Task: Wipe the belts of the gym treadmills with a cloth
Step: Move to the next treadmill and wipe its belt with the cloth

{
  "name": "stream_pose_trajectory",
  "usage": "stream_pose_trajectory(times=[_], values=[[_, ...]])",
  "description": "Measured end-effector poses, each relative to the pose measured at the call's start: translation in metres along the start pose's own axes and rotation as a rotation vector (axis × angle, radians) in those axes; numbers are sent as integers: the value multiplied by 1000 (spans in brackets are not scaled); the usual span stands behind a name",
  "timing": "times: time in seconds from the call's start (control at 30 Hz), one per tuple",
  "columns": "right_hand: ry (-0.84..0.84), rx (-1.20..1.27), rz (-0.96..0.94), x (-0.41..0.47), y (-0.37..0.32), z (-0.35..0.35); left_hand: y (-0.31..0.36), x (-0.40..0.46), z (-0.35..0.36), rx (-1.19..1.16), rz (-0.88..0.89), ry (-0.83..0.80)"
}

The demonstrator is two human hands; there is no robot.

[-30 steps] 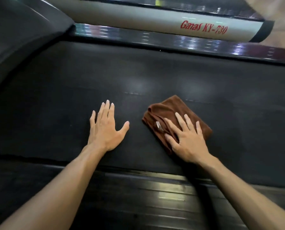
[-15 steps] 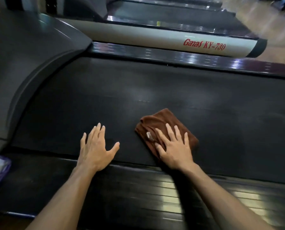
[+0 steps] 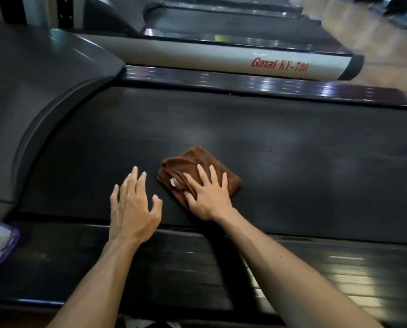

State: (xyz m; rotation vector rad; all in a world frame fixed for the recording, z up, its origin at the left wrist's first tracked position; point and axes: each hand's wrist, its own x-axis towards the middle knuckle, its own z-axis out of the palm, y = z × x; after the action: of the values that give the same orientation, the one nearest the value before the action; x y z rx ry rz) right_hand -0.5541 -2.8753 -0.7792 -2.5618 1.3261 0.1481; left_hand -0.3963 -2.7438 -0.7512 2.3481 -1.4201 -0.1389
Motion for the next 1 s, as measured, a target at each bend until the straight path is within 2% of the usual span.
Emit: stream_pose_trajectory(times=[0.1, 0.23, 0.4, 0.47, 0.57, 0.63, 0.77, 0.87, 1.0], values=[[-18, -1, 86, -46, 40, -2, 14, -15, -2, 2, 5, -39], [-75, 48, 297, -94, 108, -15, 57, -32, 12, -65, -21, -78], [-165, 114, 430, -120, 171, -41, 147, -24, 45, -97, 134, -143], [-106, 122, 406, -115, 178, -52, 180, -17, 57, -101, 199, -157], [146, -3, 279, -106, 185, -56, 207, -17, 70, -65, 274, -162], [224, 85, 186, -100, 192, -51, 212, -22, 72, -74, 258, -157], [215, 310, 103, -91, 193, -38, 198, -29, 70, -91, 201, -152], [199, 293, 101, -95, 199, -23, 187, -31, 72, -102, 154, -154], [326, 406, 108, -97, 210, -22, 179, -30, 80, -93, 147, -176]])
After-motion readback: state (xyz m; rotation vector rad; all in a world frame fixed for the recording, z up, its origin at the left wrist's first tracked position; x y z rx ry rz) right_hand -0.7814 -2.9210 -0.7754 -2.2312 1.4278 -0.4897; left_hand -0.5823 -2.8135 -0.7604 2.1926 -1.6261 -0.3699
